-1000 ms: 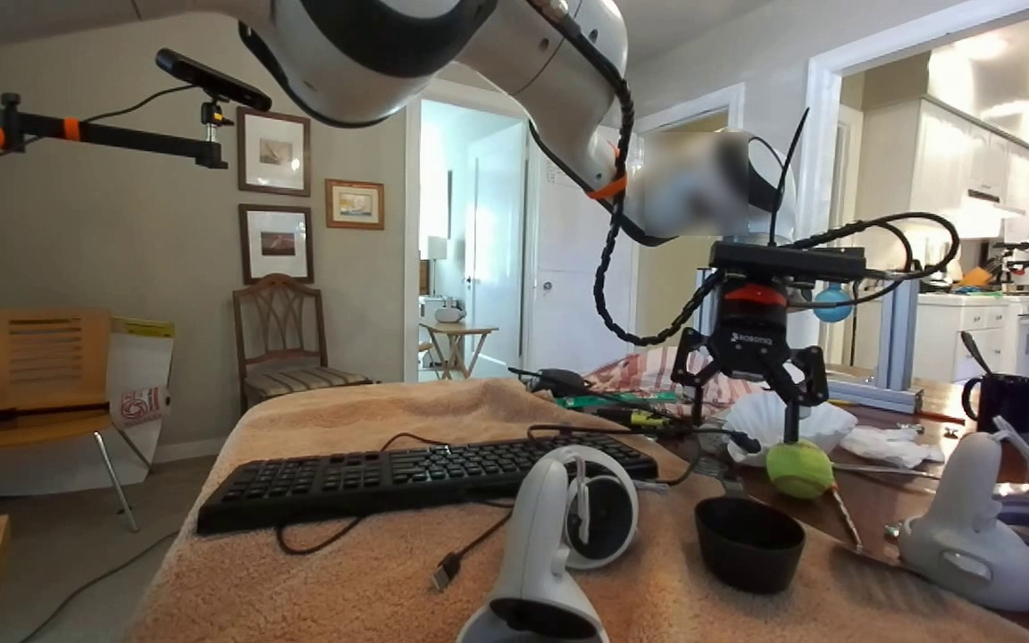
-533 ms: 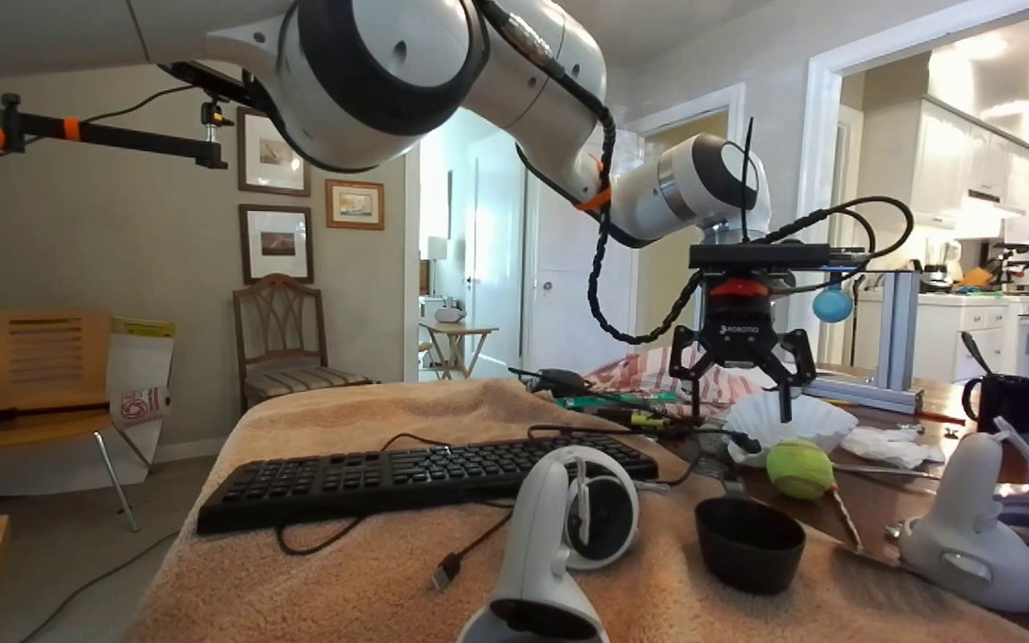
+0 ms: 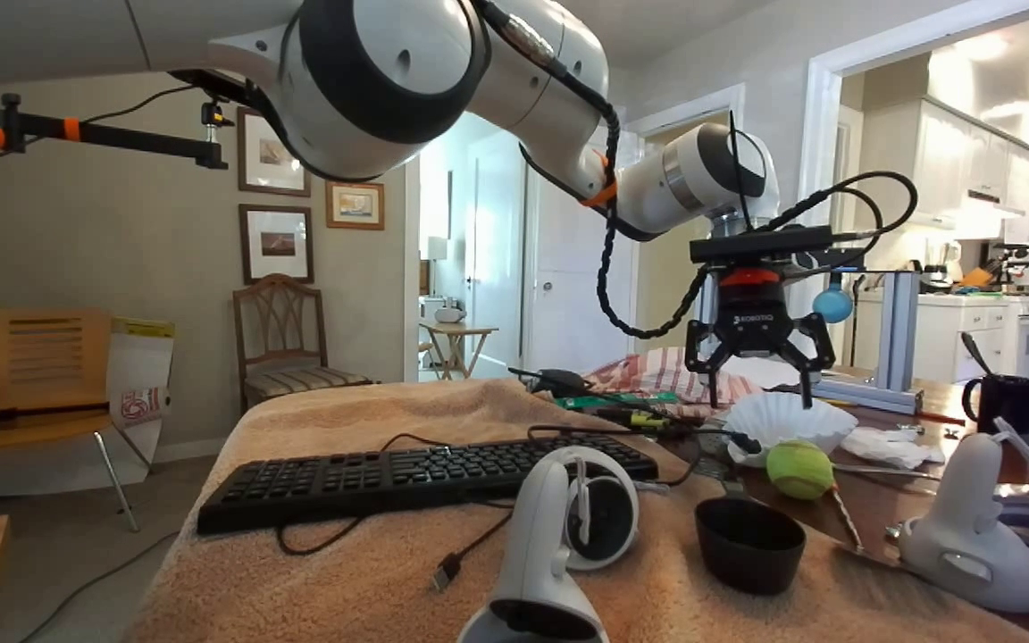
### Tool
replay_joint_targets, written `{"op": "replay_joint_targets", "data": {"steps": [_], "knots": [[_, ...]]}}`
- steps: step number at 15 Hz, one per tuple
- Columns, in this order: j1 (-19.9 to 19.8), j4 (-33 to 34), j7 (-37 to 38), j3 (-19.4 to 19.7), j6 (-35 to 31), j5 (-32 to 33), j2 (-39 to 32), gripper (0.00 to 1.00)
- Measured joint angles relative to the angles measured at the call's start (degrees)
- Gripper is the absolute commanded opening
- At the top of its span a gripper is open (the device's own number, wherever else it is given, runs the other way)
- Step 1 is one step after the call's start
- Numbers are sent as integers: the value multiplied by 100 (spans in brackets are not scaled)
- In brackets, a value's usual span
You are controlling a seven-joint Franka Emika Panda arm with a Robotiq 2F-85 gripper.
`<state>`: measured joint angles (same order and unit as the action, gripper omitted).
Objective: Put the ball in the black item
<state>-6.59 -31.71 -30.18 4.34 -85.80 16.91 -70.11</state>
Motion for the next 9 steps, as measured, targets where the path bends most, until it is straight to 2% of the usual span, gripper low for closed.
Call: {"op": "replay_joint_targets", "data": {"steps": [9], "knots": [[-264,29,-891,-60,-92,-13,-4,100]]}}
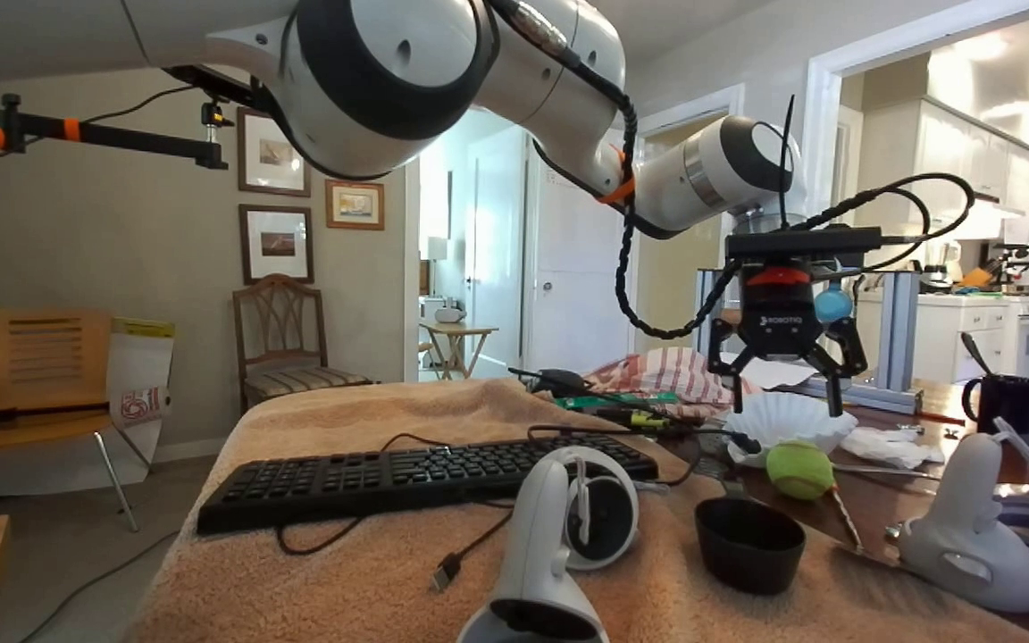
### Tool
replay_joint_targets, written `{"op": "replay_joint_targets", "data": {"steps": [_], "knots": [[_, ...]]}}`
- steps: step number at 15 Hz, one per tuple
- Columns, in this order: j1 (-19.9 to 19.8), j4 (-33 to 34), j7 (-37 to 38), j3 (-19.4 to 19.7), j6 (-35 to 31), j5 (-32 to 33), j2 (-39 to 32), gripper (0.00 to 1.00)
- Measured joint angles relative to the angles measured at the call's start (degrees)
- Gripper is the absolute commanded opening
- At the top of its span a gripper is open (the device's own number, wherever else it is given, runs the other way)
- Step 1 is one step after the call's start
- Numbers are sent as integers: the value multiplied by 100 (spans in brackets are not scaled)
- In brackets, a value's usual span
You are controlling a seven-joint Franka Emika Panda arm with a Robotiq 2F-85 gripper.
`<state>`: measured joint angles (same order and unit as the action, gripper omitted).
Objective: Put the ball in the black item
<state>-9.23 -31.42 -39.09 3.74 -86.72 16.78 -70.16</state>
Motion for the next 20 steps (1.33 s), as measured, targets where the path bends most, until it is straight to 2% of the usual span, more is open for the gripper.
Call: {"op": "replay_joint_targets", "data": {"steps": [7,12,17,20], "knots": [[-113,4,-333,-324,-24,-192,-257,100],[-231,148,-257,-415,-442,-295,-281,100],[-210,560,405,-362,-839,-464,-361,100],[-211,592,812,-275,-1227,-498,-359,100]]}}
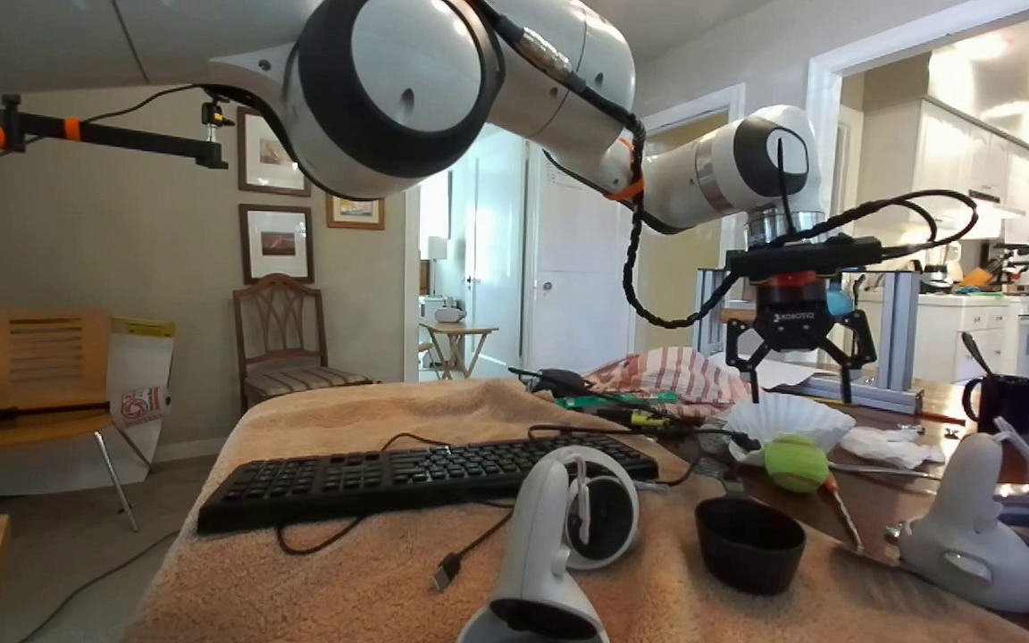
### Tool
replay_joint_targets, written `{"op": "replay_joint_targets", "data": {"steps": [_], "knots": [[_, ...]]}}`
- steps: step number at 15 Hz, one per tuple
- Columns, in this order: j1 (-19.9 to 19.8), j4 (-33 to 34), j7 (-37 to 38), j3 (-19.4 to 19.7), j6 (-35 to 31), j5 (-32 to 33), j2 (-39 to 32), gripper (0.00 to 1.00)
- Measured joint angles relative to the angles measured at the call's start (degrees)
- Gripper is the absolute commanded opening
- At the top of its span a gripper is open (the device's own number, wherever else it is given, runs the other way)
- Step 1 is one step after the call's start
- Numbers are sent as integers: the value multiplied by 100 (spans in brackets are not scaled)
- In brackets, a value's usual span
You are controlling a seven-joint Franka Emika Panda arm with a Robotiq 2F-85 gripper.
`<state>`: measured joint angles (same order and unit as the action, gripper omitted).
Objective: Put the ball in the black item
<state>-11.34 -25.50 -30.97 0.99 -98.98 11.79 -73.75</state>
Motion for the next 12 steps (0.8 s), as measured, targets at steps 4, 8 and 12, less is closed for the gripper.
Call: {"op": "replay_joint_targets", "data": {"steps": [4,8,12], "knots": [[1,-1,97,30,-66,-2,0,100],[-29,-54,-388,96,-48,-1,2,100],[-158,-80,-1344,122,170,0,-20,100]]}}
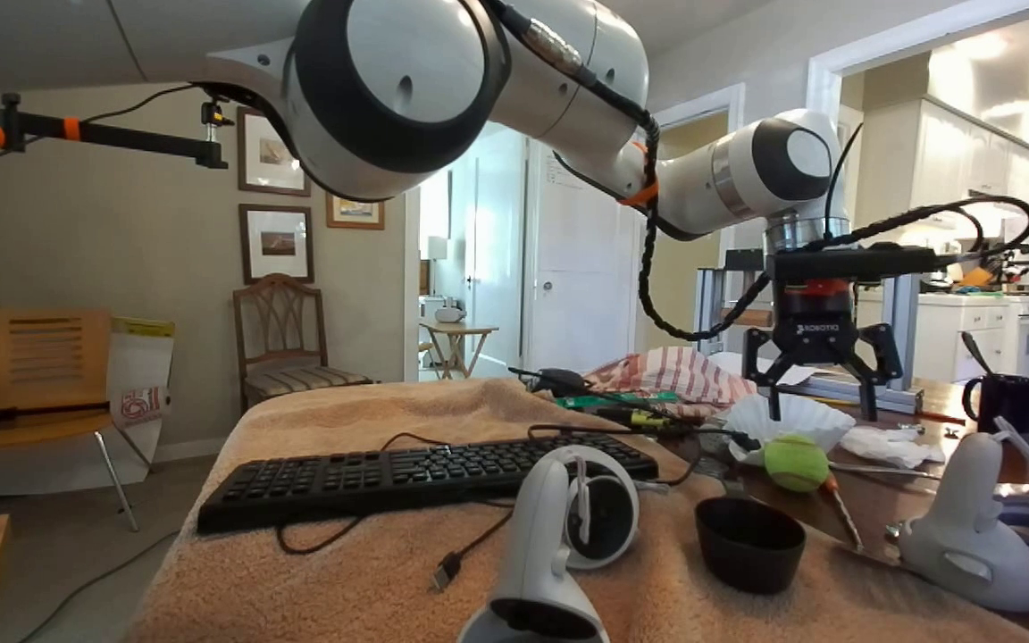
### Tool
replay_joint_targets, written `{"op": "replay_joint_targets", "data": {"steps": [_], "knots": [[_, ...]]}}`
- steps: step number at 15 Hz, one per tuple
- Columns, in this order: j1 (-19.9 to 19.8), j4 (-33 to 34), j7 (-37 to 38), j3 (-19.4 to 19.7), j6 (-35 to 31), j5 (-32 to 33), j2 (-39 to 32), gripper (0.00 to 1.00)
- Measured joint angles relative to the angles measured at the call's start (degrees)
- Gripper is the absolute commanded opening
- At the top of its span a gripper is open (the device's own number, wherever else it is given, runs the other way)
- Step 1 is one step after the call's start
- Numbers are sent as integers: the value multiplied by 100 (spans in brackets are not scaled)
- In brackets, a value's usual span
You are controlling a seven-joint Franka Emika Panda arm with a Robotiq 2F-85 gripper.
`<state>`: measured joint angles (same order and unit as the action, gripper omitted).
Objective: Put the ball in the black item
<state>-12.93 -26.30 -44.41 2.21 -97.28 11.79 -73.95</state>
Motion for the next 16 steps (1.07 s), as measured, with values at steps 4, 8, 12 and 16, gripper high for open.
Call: {"op": "replay_joint_targets", "data": {"steps": [4,8,12,16], "knots": [[9,0,-403,14,362,0,-53,100],[83,2,-611,13,486,0,-148,100],[142,9,-535,13,418,-4,-281,100],[203,12,-360,13,211,-4,-363,100]]}}
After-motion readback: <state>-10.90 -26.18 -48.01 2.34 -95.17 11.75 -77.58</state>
